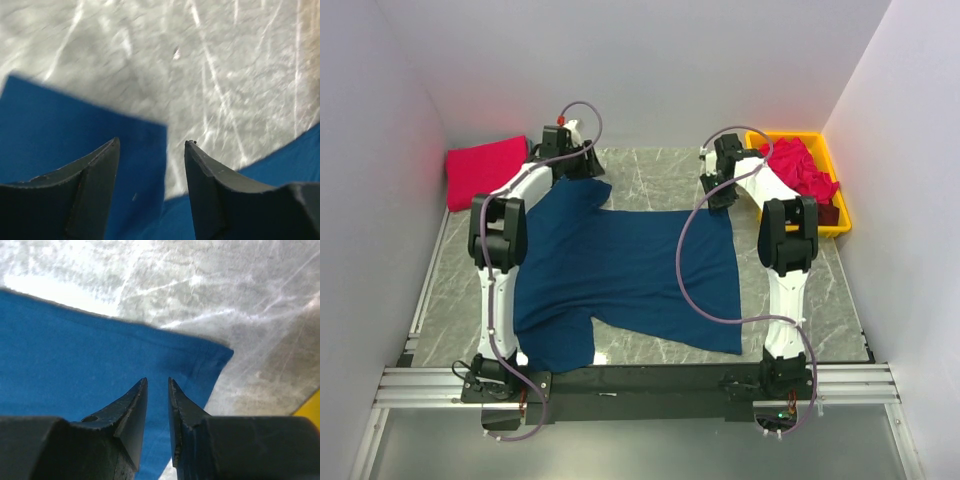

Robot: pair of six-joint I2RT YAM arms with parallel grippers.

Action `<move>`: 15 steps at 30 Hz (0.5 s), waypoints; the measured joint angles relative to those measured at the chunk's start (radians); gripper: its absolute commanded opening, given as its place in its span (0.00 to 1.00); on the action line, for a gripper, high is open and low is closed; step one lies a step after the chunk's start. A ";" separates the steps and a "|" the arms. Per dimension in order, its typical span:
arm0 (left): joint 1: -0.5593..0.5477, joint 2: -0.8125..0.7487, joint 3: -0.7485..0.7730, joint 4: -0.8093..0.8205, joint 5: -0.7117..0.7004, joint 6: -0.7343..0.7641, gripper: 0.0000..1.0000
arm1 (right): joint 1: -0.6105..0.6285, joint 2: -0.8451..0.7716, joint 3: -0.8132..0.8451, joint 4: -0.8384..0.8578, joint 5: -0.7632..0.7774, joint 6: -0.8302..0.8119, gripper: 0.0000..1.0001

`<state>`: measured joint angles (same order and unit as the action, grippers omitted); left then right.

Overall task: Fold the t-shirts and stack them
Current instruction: Flatten the tshirt out

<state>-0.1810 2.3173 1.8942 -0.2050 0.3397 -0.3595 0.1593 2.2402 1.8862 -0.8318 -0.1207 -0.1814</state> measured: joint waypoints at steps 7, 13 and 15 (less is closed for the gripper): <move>0.053 -0.207 -0.194 -0.063 -0.045 0.098 0.41 | 0.004 -0.092 -0.042 -0.023 -0.051 -0.027 0.27; 0.083 -0.284 -0.295 -0.138 -0.050 0.147 0.34 | 0.036 -0.087 -0.040 -0.074 -0.044 -0.057 0.25; 0.090 -0.283 -0.328 -0.167 -0.056 0.160 0.34 | 0.057 -0.073 -0.028 -0.099 -0.027 -0.067 0.25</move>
<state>-0.0910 2.0338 1.5665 -0.3717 0.2840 -0.1997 0.2161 2.1674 1.8584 -0.9306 -0.1482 -0.2481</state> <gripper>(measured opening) 0.345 0.249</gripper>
